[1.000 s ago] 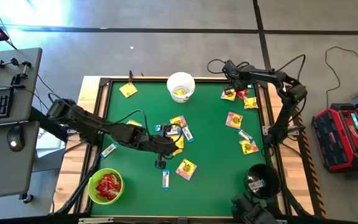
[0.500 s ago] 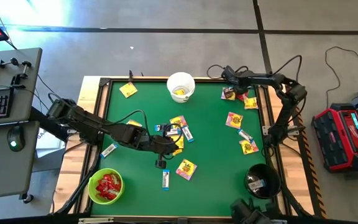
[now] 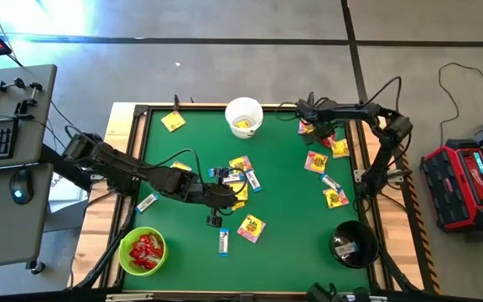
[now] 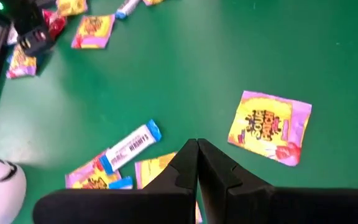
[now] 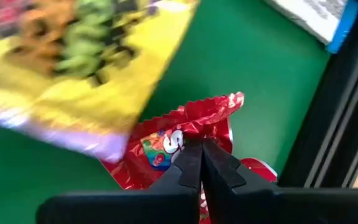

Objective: Sort candy by brand, put in halloween buckets
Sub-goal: Put the red candy into the green bucket

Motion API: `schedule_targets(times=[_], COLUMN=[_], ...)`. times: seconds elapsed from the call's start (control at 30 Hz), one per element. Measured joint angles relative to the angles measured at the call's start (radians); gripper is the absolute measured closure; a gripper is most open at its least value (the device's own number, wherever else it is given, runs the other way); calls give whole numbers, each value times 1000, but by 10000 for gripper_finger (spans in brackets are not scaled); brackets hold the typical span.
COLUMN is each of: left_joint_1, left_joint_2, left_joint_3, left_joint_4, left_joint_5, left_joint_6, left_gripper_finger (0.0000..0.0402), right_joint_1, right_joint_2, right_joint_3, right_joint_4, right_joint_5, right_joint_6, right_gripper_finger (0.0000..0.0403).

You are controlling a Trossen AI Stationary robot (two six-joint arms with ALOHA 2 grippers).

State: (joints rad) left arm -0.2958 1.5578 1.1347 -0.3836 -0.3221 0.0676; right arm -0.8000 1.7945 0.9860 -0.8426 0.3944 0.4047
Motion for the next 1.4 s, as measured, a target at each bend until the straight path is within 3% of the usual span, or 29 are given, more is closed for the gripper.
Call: schedule_targets(times=[0.77,1.03,1.2,1.4], left_joint_1=[0,0,0,5], left_joint_2=[0,0,0,0], left_joint_3=[0,0,0,0], left_joint_4=[-47,-88,-111,-84], left_joint_5=[-2,9,76,82], left_joint_6=[-44,-77,-119,-119], left_gripper_finger=[401,401,401,401], right_joint_1=[559,805,970,1119], right_joint_2=[-55,-56,-56,-70], right_joint_3=[-3,-2,-2,-2], right_joint_4=[135,149,271,353], right_joint_5=[-145,-188,-274,-246], right_joint_6=[70,120,114,133], right_gripper_finger=[403,403,403,403])
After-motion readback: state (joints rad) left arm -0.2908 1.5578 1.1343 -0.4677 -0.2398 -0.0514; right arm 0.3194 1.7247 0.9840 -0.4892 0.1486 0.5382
